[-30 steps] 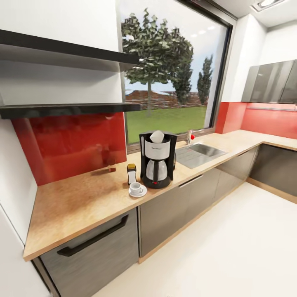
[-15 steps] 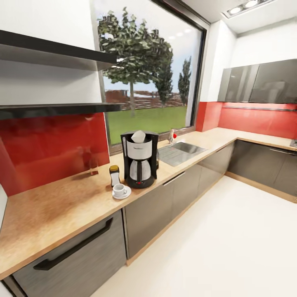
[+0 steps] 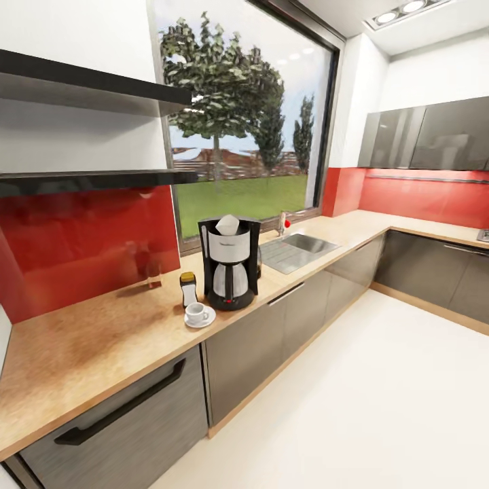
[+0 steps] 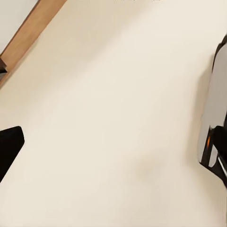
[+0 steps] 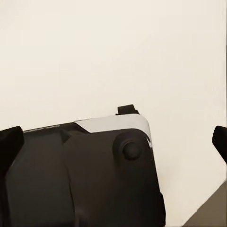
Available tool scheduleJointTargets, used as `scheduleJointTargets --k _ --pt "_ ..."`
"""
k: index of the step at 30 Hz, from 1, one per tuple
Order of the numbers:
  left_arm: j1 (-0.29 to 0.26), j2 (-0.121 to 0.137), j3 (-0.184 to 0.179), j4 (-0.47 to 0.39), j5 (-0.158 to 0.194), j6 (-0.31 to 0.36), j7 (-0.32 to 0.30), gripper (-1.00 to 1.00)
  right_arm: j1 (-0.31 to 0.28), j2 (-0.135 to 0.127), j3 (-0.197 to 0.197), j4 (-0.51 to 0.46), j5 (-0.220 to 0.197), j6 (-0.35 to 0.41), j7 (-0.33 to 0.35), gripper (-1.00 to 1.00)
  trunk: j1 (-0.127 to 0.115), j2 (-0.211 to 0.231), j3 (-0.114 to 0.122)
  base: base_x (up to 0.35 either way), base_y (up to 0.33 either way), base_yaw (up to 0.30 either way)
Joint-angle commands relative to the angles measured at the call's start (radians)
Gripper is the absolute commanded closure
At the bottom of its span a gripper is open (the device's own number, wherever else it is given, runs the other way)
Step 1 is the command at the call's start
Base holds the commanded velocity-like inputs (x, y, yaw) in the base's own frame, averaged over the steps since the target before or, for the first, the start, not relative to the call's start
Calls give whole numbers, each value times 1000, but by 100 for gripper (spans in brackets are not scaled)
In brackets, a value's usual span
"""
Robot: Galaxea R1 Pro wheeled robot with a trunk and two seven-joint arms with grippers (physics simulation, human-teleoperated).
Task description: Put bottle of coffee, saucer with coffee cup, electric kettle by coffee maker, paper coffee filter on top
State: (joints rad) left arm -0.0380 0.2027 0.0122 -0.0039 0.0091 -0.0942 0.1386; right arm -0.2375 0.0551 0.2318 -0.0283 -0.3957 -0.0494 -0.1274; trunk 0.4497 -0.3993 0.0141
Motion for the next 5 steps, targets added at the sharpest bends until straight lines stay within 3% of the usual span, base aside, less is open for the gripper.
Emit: scheduleJointTargets --k 1,5 --pt "0 -1 2 1 2 -4 2 -100 0 0 9 1 -10 -6 -3 -100 0 -1 0 0 0 0" --pt "0 -2 3 1 3 -3 2 -100 0 1 9 1 -10 -10 -3 -100 0 -1 0 0 0 0"
